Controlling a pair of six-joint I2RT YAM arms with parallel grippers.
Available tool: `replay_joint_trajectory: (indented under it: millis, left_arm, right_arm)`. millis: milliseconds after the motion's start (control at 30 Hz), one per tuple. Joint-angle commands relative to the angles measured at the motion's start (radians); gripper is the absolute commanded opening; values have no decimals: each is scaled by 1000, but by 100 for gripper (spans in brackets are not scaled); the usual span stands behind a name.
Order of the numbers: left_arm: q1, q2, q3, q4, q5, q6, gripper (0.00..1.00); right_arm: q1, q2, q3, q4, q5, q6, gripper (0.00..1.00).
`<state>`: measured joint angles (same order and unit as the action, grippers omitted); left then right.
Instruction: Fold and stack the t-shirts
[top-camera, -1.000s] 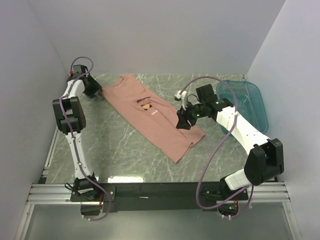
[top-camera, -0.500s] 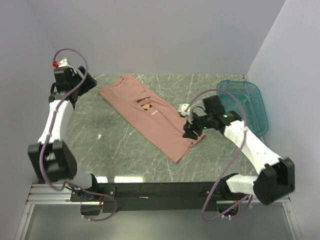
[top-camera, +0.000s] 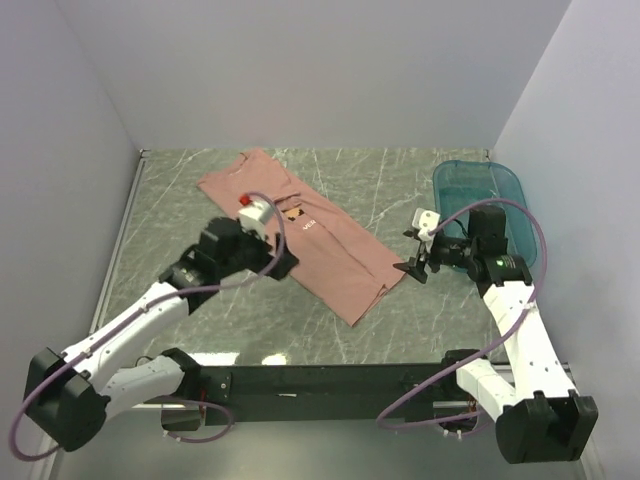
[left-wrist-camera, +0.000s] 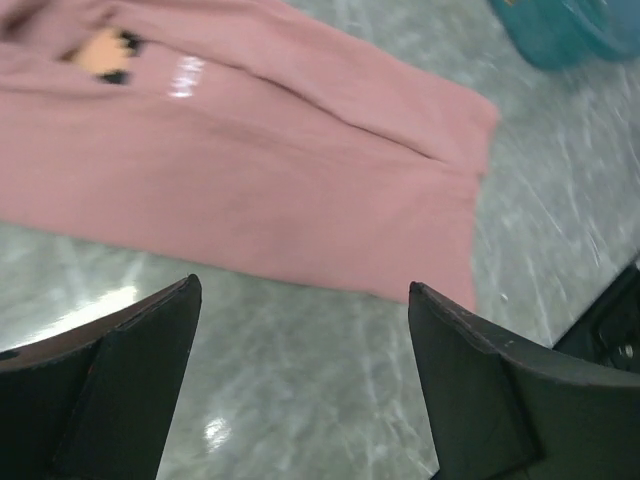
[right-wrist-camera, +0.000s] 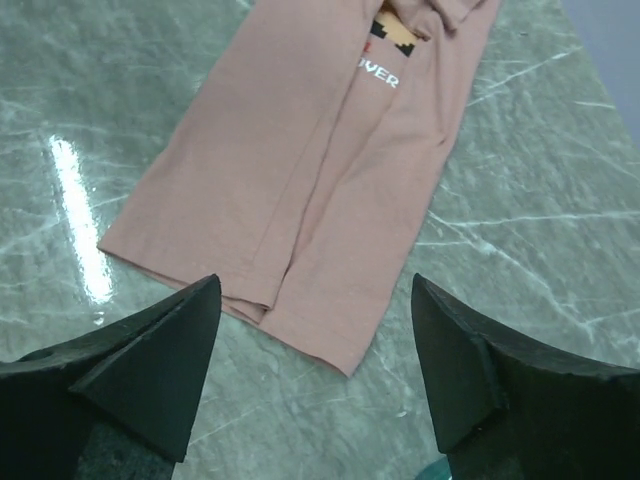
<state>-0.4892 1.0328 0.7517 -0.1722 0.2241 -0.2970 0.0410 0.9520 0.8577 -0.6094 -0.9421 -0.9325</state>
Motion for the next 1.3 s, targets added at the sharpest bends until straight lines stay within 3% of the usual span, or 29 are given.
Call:
replay_joint_trajectory:
  millis: [0, 167, 300, 467, 800, 1033, 1267]
  left_arm:
    - [-194, -30, -41, 117, -100, 6, 91]
    - [-451, 90, -61, 151, -302, -24, 92]
    - [-584, 177, -60, 209, -396, -60, 94]
    - [-724, 280, -46, 290, -492, -50, 95]
    - [-778, 506, 55, 338, -534, 15, 86]
    - [-790, 662, 188, 292, -663, 22, 72]
    - [-807, 734, 241, 301, -644, 56, 59]
  right_arm:
    - [-35, -35, -25, 102, -61, 55, 83]
    - [-89, 30, 6, 63, -93, 78, 87]
    - [-119, 103, 82, -27, -100, 84, 89]
    - [-171, 100, 86, -20, -83, 97, 89]
    - [-225, 99, 78, 13, -95, 143, 88]
    - [-227, 108, 75, 17, -93, 150, 88]
    - [-228, 126, 86, 13, -81, 158, 88]
